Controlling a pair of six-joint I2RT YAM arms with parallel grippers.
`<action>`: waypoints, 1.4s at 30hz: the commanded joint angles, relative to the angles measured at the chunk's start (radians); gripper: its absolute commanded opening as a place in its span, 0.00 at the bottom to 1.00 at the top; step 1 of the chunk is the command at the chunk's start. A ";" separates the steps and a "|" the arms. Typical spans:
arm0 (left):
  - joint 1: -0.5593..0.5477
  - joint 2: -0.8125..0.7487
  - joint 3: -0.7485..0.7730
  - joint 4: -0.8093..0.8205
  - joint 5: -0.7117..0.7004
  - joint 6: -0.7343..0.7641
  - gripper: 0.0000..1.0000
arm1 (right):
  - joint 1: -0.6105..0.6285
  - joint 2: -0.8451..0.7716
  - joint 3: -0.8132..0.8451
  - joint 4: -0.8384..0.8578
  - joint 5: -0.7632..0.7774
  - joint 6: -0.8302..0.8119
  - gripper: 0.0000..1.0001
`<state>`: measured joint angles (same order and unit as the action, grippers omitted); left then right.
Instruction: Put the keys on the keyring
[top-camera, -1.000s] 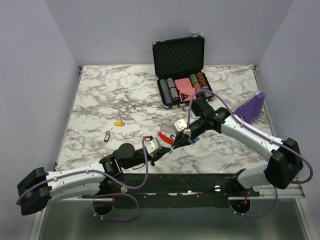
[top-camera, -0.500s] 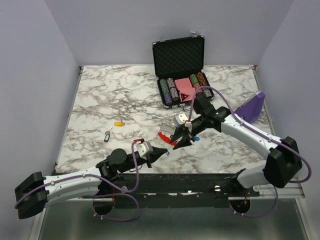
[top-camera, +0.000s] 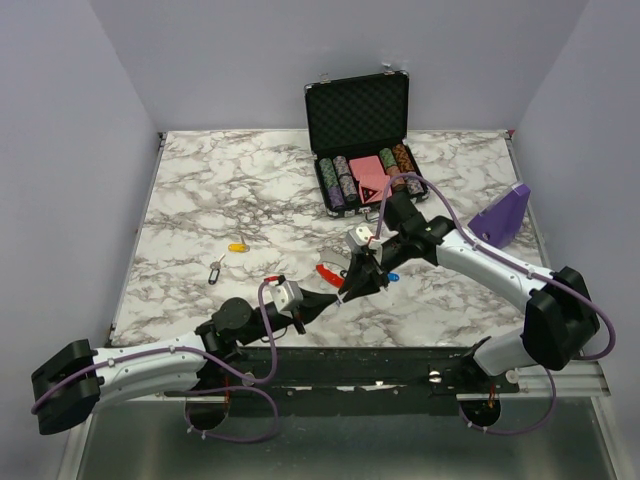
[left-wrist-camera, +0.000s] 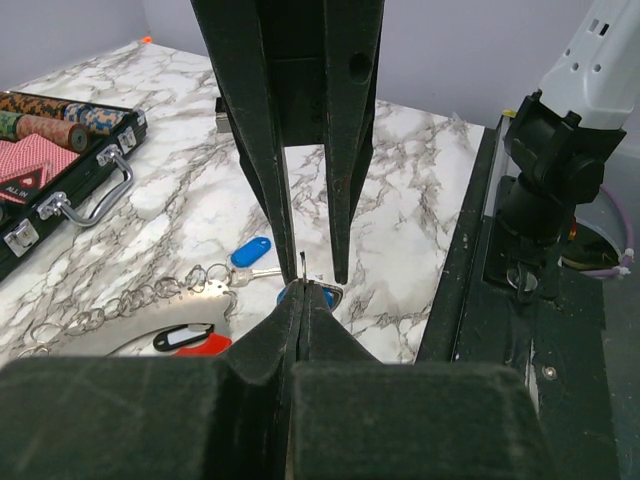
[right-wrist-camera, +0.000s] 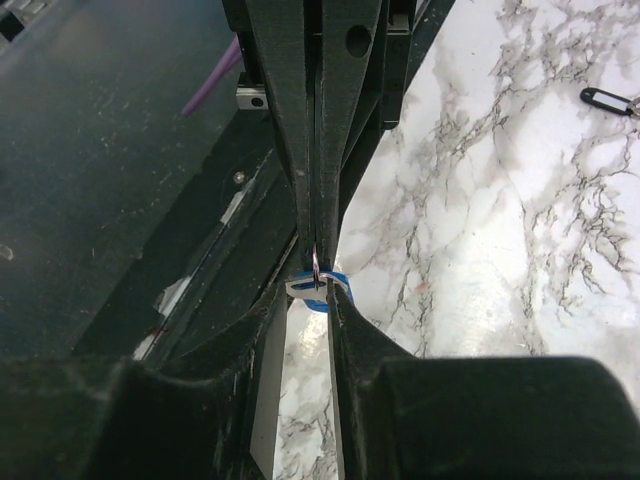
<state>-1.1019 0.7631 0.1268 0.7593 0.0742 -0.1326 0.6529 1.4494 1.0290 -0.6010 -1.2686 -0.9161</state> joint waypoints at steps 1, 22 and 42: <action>-0.004 0.002 -0.015 0.051 -0.019 -0.009 0.00 | -0.002 0.014 -0.009 0.020 -0.060 0.008 0.28; -0.004 -0.050 0.011 -0.099 -0.066 -0.018 0.21 | -0.002 0.016 0.032 -0.072 0.050 -0.077 0.01; 0.034 0.048 0.120 -0.158 -0.013 -0.134 0.60 | 0.014 0.101 0.148 -0.319 0.209 -0.231 0.01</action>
<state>-1.0786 0.7174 0.1844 0.4854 0.0166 -0.2184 0.6605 1.5440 1.1564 -0.8902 -1.0771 -1.1313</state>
